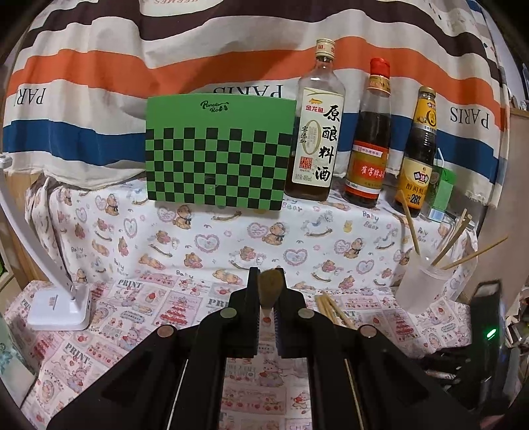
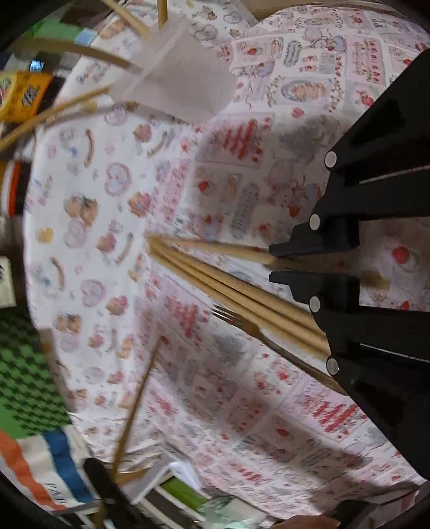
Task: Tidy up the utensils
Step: 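Grasp a wooden chopstick with the right tool while the left tool holds its chopstick up, then lift both held chopsticks and carry them over the clear plastic cup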
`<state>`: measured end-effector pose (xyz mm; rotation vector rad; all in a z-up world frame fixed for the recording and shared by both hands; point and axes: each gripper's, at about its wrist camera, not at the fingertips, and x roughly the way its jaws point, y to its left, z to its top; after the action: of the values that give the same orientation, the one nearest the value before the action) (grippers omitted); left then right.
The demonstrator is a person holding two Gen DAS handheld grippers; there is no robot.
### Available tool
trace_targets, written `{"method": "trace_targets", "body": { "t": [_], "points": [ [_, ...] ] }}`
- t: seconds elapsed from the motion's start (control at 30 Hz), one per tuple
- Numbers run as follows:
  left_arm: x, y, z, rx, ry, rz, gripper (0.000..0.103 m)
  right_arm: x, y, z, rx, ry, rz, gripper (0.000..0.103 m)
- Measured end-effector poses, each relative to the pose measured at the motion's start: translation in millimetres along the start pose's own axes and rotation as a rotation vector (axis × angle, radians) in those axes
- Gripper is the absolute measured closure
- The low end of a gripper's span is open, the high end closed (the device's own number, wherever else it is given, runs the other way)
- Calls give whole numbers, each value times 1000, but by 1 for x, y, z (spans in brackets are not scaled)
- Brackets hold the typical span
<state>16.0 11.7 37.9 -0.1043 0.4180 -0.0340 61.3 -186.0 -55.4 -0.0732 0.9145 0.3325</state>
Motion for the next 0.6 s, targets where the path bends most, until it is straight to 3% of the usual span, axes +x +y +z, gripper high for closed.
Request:
{"method": "trace_targets", "body": {
  "t": [0.23,0.6],
  "points": [
    [3,2,0,-4,3,-10,97,-53,-17,7,69,-270,87,95],
    [-21,1,7,9,-104,-93,97,-120,-34,1,150,-645,10,96]
  ]
}}
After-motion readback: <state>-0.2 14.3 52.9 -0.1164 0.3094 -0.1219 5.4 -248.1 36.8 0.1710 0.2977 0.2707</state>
